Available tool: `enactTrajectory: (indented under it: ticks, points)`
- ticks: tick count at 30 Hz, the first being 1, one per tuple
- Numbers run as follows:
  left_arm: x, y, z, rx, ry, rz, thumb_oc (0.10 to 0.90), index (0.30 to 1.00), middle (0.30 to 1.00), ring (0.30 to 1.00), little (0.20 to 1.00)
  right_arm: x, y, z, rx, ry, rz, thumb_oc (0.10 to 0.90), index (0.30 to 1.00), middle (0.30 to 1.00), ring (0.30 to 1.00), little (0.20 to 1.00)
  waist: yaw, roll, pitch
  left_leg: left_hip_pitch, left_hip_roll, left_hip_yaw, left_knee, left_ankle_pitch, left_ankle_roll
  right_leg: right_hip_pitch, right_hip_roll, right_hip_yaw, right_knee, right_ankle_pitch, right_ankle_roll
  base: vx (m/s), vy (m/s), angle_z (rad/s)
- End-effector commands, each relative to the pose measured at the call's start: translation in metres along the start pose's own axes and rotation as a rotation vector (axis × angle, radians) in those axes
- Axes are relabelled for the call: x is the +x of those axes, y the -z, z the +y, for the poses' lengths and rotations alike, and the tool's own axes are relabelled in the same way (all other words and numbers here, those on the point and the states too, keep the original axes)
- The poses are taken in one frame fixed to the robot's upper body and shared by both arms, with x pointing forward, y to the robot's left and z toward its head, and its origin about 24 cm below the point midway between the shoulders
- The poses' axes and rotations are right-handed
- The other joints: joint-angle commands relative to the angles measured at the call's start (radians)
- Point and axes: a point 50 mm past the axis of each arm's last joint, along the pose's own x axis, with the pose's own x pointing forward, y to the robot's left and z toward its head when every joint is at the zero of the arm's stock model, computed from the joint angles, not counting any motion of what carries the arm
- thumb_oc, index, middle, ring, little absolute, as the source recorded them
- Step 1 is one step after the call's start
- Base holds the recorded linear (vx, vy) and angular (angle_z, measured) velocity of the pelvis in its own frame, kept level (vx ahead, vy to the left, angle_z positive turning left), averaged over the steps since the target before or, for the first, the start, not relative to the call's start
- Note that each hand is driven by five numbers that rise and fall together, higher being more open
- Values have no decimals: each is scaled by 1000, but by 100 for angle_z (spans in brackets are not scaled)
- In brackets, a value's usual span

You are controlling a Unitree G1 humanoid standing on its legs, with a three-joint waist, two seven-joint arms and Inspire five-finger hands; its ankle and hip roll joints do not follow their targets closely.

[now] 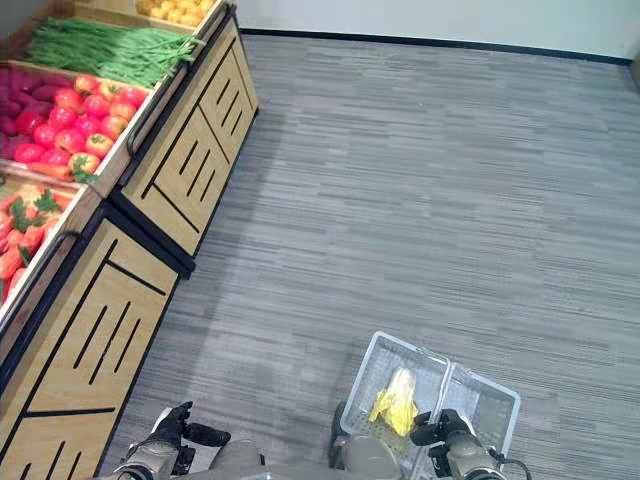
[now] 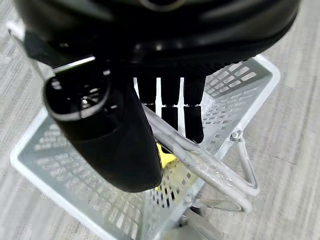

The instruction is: Get the vegetables into the basket

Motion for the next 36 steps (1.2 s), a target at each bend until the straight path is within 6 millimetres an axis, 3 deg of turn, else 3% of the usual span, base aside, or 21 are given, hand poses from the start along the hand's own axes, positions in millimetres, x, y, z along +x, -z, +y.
enactTrajectory:
  ticks: [1,2,3,5,8,9,18,22,25,28,30,32,36]
  points:
    - [-4,20,-10,54,21,63,900,1000,1000,1000,1000,-4,24,-17,17,51,63,400,300,300,300,300,-12,-7,21,56,-108,58,-351,-5,102,-37,-74,83,75,-84,145,38,110,59]
    - [-4,20,-11,57,24,61,900,1000,1000,1000,1000,-3,24,-17,13,54,61,400,300,300,300,300,-11,-5,15,28,-118,53,-425,25,103,-43,-80,74,67,-76,143,91,206,52]
    - [-4,18,-13,67,28,55,900,1000,1000,1000,1000,-3,23,-18,18,63,59,400,300,300,300,300,-6,0,10,-15,-117,27,-504,94,92,-31,-84,69,65,-80,139,67,170,34]
    - [-4,18,-12,75,29,55,900,1000,1000,1000,1000,-4,24,-17,19,62,62,400,300,300,300,300,-3,1,9,-17,-119,20,-510,104,91,-22,-86,78,67,-86,137,133,182,12]
    - [-3,19,-7,108,23,54,900,1000,1000,1000,1000,-4,28,-10,28,41,85,400,300,300,300,300,3,-1,4,6,-148,38,-456,25,126,1,-119,119,92,-94,165,296,563,-36]
    - [-3,20,-3,134,21,53,900,1000,1000,1000,1000,-4,29,-5,52,32,90,400,300,300,300,300,10,-3,-1,10,-167,71,-427,-13,150,-1,-149,147,92,-71,190,208,530,-59]
    - [-1,17,14,108,-35,44,900,1000,1000,1000,1000,-1,8,2,13,4,35,400,300,300,300,300,45,-21,17,16,-208,104,-415,-72,218,-56,-177,195,147,10,229,82,292,-36]
    - [-1,18,15,101,-37,48,900,1000,1000,1000,1000,0,1,2,9,3,11,400,300,300,300,300,52,-15,35,64,-226,90,-440,-89,238,-93,-183,181,289,27,238,98,190,-6]
    - [-1,17,15,105,-40,43,900,1000,1000,1000,1000,0,-2,4,10,-2,-6,400,300,300,300,300,50,-7,49,86,-235,81,-460,-81,247,-143,-155,212,350,24,221,71,100,6]
    - [0,15,16,103,-44,35,900,1000,1000,1000,1000,0,-5,5,16,-7,-15,400,300,300,300,300,50,-1,52,89,-233,72,-462,-81,242,-166,-128,250,287,26,216,58,30,28]
    - [0,11,16,102,-49,23,900,1000,1000,1000,1000,0,-10,6,14,-10,-30,400,300,300,300,300,55,-3,63,88,-231,56,-435,-91,239,-209,-109,324,136,81,235,105,-47,45]
    - [0,11,17,100,-54,22,900,1000,1000,1000,1000,0,-11,8,7,-16,-35,400,300,300,300,300,51,-9,69,103,-234,48,-438,-90,233,-223,-96,354,69,102,246,130,-89,37]
    - [0,7,15,83,-43,6,900,1000,1000,1000,1000,0,-10,12,-6,-34,-41,400,300,300,300,300,33,-23,68,137,-247,-1,-465,-80,216,-229,-48,426,49,107,256,152,-141,38]
